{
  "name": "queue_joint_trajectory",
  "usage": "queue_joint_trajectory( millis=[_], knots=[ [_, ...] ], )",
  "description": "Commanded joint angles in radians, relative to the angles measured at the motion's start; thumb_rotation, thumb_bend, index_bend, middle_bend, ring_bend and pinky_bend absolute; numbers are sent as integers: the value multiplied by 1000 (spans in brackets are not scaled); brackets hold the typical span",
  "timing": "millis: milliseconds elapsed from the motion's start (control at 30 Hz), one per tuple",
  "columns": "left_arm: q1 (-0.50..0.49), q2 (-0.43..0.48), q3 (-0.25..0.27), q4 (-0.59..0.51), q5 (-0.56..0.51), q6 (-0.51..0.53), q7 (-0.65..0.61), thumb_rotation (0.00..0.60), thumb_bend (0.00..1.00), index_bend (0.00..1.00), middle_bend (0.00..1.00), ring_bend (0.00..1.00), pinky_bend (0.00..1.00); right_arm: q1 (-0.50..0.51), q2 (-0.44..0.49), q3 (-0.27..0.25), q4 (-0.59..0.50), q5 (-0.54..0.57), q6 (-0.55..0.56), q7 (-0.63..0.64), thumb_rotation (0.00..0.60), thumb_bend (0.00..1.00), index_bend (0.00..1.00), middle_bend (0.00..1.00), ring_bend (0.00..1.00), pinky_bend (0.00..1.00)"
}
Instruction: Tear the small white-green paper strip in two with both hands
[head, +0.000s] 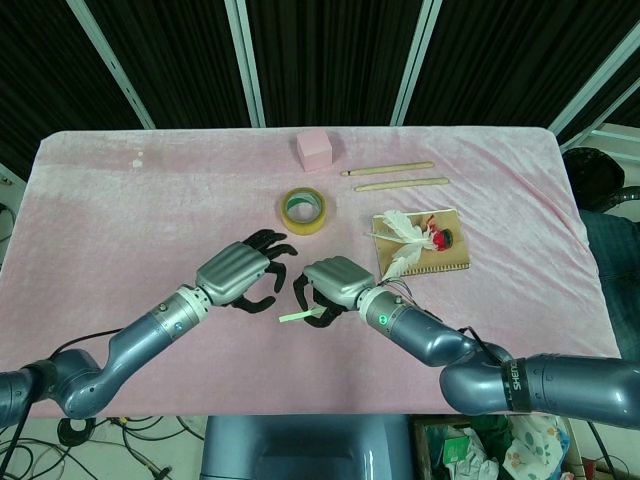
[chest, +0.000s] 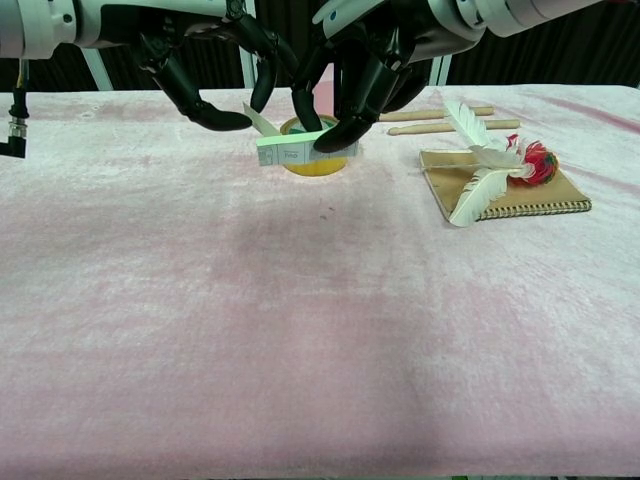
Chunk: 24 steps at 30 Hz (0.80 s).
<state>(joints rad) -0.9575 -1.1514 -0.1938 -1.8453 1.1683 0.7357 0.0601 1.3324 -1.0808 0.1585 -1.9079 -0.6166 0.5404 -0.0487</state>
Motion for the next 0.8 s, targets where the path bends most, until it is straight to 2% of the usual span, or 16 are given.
queue_joint_trajectory(
  millis=[33,300,800],
  knots=[
    [-2,-5,1,2,-6,1,2,600,380,556,164,0,0,-1,0,-1,0,-3,-1,3,600,555,709,973,1000,950],
    [-10,-16,2,5,-14,-3,5,600,391,589,173,0,0,0,1,-2,-2,-11,-2,12,600,555,710,973,1000,950],
    [-23,-18,3,-1,-53,-9,21,600,577,684,229,0,0,-5,12,-12,-4,-24,-14,27,600,555,711,973,1000,950]
  ],
)
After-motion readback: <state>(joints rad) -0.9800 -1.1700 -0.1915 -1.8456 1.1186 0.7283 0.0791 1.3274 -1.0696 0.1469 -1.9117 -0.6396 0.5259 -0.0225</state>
